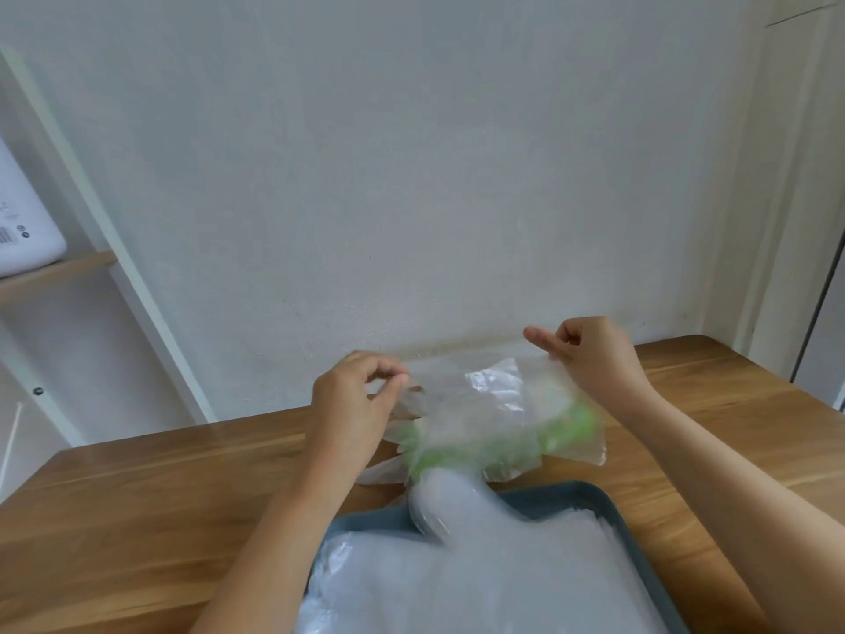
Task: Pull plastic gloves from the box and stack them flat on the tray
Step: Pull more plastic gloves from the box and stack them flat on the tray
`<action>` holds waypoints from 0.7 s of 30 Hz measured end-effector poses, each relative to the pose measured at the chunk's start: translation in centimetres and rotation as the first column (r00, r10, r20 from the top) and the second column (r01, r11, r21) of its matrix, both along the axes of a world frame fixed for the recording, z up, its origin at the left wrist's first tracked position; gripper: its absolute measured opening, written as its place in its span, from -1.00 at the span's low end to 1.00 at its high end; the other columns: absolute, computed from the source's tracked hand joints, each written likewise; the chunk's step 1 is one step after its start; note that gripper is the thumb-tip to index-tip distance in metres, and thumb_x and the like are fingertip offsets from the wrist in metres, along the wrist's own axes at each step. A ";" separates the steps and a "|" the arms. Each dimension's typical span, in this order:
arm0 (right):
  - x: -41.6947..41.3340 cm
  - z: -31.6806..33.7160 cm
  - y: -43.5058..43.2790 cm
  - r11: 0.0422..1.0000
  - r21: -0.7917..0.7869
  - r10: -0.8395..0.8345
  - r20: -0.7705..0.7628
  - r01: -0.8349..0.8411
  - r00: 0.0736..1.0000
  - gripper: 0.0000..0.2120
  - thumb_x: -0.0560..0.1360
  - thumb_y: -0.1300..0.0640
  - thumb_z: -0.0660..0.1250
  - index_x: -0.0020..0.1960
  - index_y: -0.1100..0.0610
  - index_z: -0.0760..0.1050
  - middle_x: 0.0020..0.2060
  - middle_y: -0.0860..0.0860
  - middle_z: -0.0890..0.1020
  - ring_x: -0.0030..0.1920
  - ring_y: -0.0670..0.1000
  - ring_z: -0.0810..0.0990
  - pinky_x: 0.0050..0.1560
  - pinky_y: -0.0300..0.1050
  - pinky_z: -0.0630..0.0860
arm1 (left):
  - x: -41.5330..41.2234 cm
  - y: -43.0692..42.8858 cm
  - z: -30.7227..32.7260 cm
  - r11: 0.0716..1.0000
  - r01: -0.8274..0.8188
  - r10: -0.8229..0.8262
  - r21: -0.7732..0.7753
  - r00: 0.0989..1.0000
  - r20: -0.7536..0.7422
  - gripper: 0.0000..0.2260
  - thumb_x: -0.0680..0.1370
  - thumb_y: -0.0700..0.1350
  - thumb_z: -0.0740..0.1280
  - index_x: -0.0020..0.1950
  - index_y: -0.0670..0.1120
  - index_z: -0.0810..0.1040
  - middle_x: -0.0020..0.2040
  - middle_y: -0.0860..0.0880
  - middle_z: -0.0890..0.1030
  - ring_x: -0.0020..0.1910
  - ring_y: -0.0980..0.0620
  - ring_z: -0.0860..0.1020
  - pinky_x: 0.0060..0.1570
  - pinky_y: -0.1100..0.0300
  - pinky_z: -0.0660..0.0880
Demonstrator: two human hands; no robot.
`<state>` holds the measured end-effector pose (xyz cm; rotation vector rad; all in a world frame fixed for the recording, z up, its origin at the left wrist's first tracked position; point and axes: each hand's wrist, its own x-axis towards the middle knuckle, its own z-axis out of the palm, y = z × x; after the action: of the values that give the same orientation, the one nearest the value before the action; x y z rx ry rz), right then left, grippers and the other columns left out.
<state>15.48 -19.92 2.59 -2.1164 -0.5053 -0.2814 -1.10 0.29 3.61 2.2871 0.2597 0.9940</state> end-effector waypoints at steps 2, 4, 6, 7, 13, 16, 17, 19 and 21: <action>1.1 -0.9 -0.9 0.988 -0.109 -0.102 0.029 0.105 0.994 -0.44 0.46 -0.22 0.32 -0.35 0.30 0.45 -0.53 0.06 0.42 -0.47 0.05 0.39 -0.42 -0.10 0.25 | -0.5 0.1 1.0 0.999 -0.031 0.035 -0.033 0.994 0.101 -0.90 0.51 -0.19 0.41 -0.13 0.01 0.61 -0.11 0.20 0.63 -0.06 0.38 0.54 -0.01 0.57 0.35; 1.9 -1.1 -1.7 0.967 -0.210 -0.147 0.001 0.144 0.989 -0.44 0.49 -0.23 0.27 -0.33 0.27 0.42 -0.50 0.07 0.42 -0.44 0.07 0.41 -0.41 -0.10 0.26 | -1.2 -0.1 2.3 0.997 -0.033 0.048 -0.072 0.974 0.223 -0.89 0.54 -0.15 0.40 -0.13 0.06 0.57 -0.09 0.18 0.65 -0.02 0.29 0.58 0.05 0.45 0.41; 2.4 -1.0 -2.0 0.952 -0.291 -0.114 -0.058 0.092 0.992 -0.44 0.49 -0.28 0.23 -0.24 0.26 0.48 -0.38 0.10 0.52 -0.34 0.08 0.49 -0.34 -0.09 0.34 | -2.2 -0.9 3.8 0.997 -0.022 0.044 -0.069 0.943 0.329 -0.93 0.54 -0.09 0.37 -0.12 0.06 0.54 -0.09 0.13 0.66 0.01 0.18 0.60 0.07 0.31 0.46; 2.3 -0.8 -2.0 0.948 -0.311 -0.083 -0.060 0.060 0.995 -0.43 0.47 -0.31 0.22 -0.12 0.25 0.55 -0.22 0.12 0.59 -0.20 0.09 0.55 -0.21 -0.07 0.42 | -2.7 -1.3 4.4 0.999 -0.018 0.035 -0.049 0.928 0.372 -0.96 0.54 -0.07 0.35 -0.11 0.03 0.54 -0.09 0.11 0.66 0.01 0.16 0.61 0.07 0.29 0.46; -3.8 4.0 -2.0 0.894 0.187 0.420 -0.032 -0.407 0.907 -0.31 0.33 -0.39 0.15 0.29 0.00 0.46 0.33 0.02 0.49 0.24 -0.17 0.49 0.30 -0.25 0.37 | -4.6 -3.0 6.8 0.999 -0.019 -0.001 0.042 0.903 0.430 -0.94 0.57 -0.15 0.34 -0.07 -0.13 0.52 -0.14 0.13 0.64 -0.04 0.28 0.58 -0.01 0.49 0.40; -7.1 6.1 -1.5 0.567 0.494 0.804 -0.160 -0.659 0.572 -0.11 0.21 -0.50 0.28 0.33 0.08 0.42 0.27 0.06 0.56 0.26 -0.05 0.54 0.18 -0.20 0.50 | -5.3 -2.9 7.2 1.000 -0.029 0.022 0.012 0.921 0.389 -0.90 0.55 -0.12 0.35 -0.11 -0.12 0.51 -0.17 0.06 0.64 -0.05 0.20 0.59 -0.06 0.48 0.42; -7.9 6.7 -1.5 0.508 0.512 0.852 -0.184 -0.692 0.489 -0.01 0.16 -0.51 0.33 0.36 0.13 0.39 0.27 0.07 0.56 0.29 0.02 0.52 0.19 -0.13 0.51 | -5.4 -3.0 7.3 1.000 -0.026 0.026 -0.005 0.926 0.376 -0.90 0.54 -0.12 0.37 -0.13 -0.12 0.51 -0.19 0.05 0.64 -0.07 0.19 0.60 -0.08 0.47 0.43; -9.7 8.2 -1.7 0.428 0.496 0.904 -0.234 -0.755 0.359 -0.01 0.18 -0.45 0.38 0.39 0.18 0.36 0.30 0.15 0.52 0.32 0.15 0.48 0.26 0.06 0.47 | -6.2 -3.2 7.6 0.999 -0.019 0.029 -0.033 0.934 0.357 -0.90 0.52 -0.15 0.38 -0.16 -0.12 0.51 -0.23 0.06 0.63 -0.11 0.22 0.59 -0.13 0.48 0.42; -11.6 9.7 -2.1 0.478 0.386 0.876 -0.266 -0.789 0.402 -0.20 0.27 -0.30 0.47 0.35 0.16 0.44 0.24 0.17 0.56 0.27 0.18 0.52 0.27 0.15 0.44 | -6.8 -3.5 8.0 0.999 -0.019 0.028 -0.030 0.942 0.335 -0.88 0.51 -0.16 0.39 -0.20 -0.11 0.50 -0.27 0.07 0.62 -0.15 0.22 0.59 -0.20 0.48 0.42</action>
<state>3.86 -22.03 12.33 -1.3879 -1.1482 0.7099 -7.87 -3.23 11.59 2.0509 0.1548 1.3613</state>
